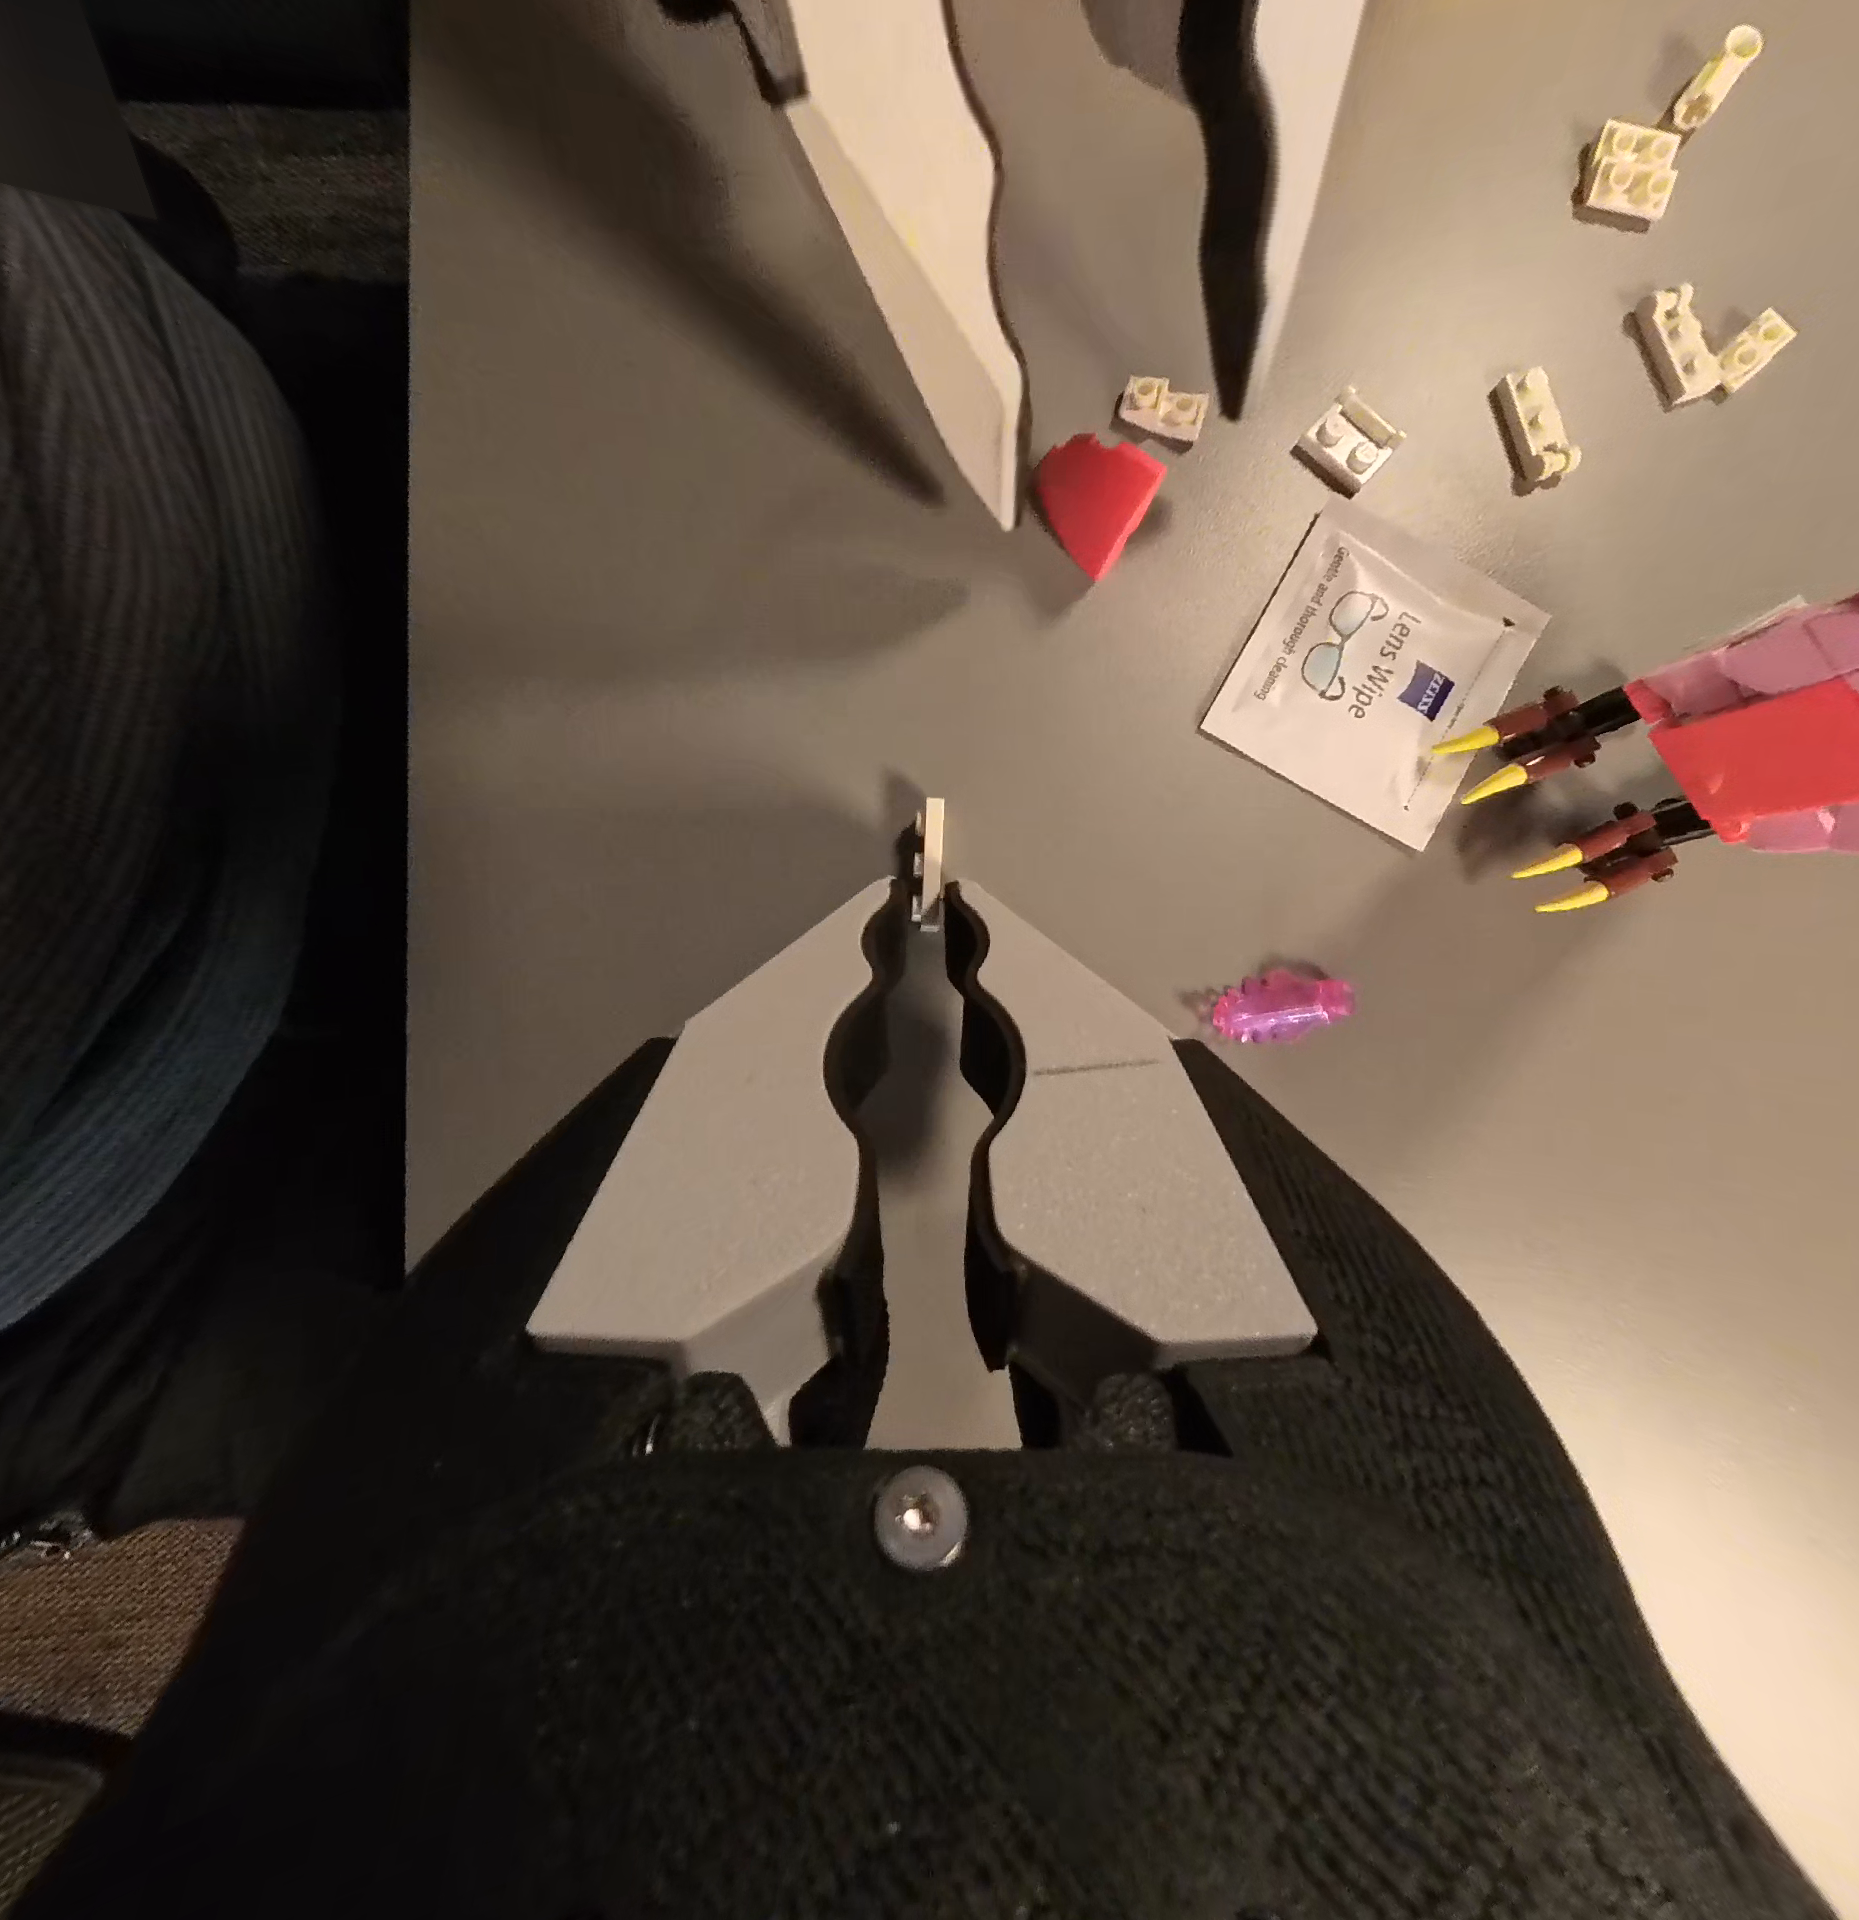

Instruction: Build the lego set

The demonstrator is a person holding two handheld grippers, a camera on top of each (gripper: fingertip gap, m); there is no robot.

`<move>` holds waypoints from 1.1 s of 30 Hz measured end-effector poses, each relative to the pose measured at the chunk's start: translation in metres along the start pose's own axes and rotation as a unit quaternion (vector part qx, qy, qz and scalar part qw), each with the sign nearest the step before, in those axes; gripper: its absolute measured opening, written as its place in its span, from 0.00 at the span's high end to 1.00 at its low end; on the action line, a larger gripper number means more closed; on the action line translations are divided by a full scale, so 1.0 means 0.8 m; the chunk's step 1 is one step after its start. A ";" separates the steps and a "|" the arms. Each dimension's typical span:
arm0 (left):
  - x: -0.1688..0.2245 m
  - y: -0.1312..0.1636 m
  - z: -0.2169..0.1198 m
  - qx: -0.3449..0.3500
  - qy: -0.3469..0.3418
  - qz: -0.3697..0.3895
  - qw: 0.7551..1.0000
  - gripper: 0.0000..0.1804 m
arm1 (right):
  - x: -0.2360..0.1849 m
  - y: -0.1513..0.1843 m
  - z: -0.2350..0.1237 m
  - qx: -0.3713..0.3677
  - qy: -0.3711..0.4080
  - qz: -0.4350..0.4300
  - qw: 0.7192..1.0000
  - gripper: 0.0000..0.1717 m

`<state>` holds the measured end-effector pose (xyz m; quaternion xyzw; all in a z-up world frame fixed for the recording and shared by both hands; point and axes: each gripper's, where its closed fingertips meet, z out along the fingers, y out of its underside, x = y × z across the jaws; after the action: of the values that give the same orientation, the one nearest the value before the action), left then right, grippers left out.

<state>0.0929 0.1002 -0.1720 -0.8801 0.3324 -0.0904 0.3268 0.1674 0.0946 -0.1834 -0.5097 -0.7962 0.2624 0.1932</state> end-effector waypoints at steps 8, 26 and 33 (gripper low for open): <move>0.008 0.009 0.005 -0.009 0.023 0.000 1.000 0.91 | 0.000 -0.001 -0.001 0.006 0.003 0.006 1.000 0.93; 0.063 -0.043 -0.035 0.174 -0.093 0.411 0.890 0.98 | -0.005 -0.012 -0.016 0.073 0.036 0.002 0.997 0.86; 0.076 -0.021 -0.011 0.095 0.040 0.346 0.933 0.98 | -0.010 -0.014 -0.008 0.085 0.028 -0.001 0.996 0.82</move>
<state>0.1449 0.0662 -0.1581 -0.6710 0.6187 -0.0383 0.4068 0.1660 0.0844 -0.1718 -0.4979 -0.7660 0.3140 0.2585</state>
